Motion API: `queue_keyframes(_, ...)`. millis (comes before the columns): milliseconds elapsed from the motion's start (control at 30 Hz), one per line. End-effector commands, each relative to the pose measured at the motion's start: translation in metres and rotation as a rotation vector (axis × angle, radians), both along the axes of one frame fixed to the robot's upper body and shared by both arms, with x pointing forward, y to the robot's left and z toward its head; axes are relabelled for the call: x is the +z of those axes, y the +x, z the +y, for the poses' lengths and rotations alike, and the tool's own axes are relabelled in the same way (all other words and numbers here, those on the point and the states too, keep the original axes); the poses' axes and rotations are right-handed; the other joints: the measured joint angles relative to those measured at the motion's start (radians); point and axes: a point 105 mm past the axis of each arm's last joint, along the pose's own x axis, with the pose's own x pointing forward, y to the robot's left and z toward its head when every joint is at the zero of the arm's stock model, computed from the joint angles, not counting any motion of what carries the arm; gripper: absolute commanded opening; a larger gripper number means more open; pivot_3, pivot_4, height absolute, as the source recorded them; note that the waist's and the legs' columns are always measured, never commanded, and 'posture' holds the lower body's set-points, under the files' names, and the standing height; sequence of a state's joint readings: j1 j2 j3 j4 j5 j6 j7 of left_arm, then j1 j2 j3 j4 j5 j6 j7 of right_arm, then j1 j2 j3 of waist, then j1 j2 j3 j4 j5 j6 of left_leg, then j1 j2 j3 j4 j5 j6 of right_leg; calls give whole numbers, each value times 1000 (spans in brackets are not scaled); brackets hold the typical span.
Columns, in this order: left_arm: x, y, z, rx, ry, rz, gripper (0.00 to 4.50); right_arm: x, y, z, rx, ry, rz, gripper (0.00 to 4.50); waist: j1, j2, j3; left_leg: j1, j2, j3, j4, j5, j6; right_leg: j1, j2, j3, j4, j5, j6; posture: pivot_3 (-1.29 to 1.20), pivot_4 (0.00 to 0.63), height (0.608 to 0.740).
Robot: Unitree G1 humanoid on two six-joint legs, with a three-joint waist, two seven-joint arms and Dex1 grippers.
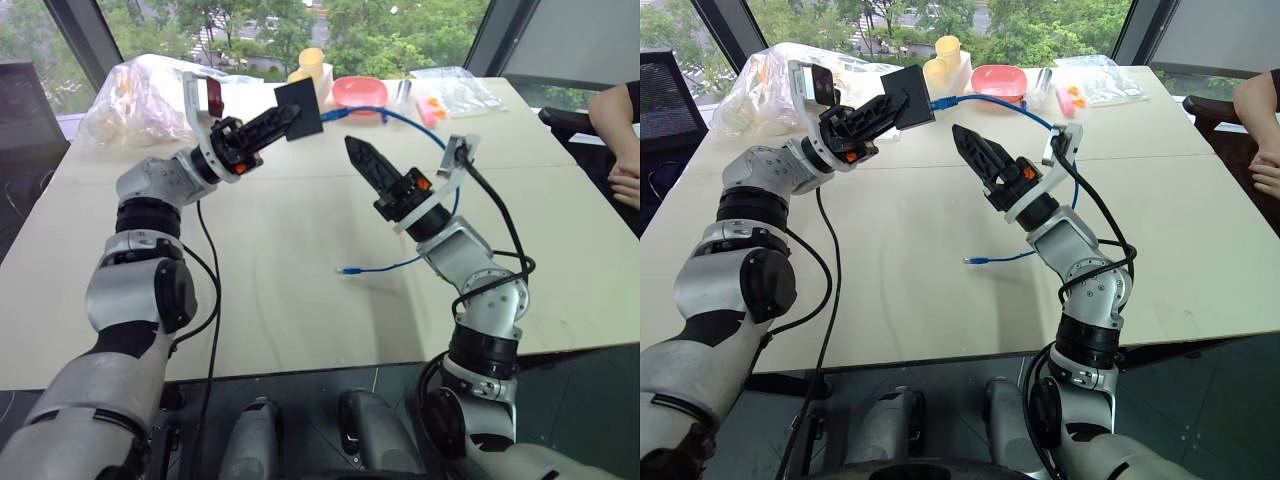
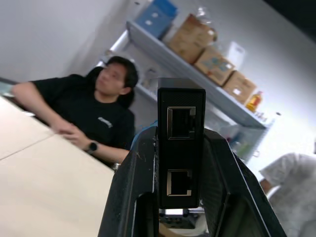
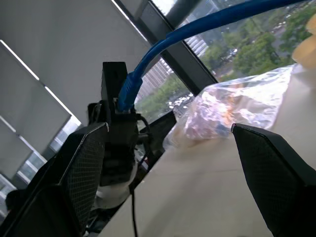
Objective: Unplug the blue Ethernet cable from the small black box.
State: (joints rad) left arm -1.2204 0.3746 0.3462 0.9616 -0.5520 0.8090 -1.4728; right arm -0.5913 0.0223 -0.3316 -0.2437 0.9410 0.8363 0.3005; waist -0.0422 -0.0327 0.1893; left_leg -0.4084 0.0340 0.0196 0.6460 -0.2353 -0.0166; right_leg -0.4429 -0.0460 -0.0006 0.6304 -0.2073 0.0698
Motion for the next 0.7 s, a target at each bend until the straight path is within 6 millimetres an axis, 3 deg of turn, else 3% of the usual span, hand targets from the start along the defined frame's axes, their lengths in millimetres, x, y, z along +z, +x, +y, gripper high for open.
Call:
queue_keyframes(33,11,-8,-2,-30,-25,-32,540,14,-7,7,17,13,-60,4166,0,0,0,0,0,0,0,0,0,0,0,0,0,0,0,0,150,740)
queue_keyframes(700,0,-12,-9,-36,-12,-3,540,23,-9,19,62,38,-92,4166,0,0,0,0,0,0,0,0,1,0,0,0,0,0,0,0,150,740)
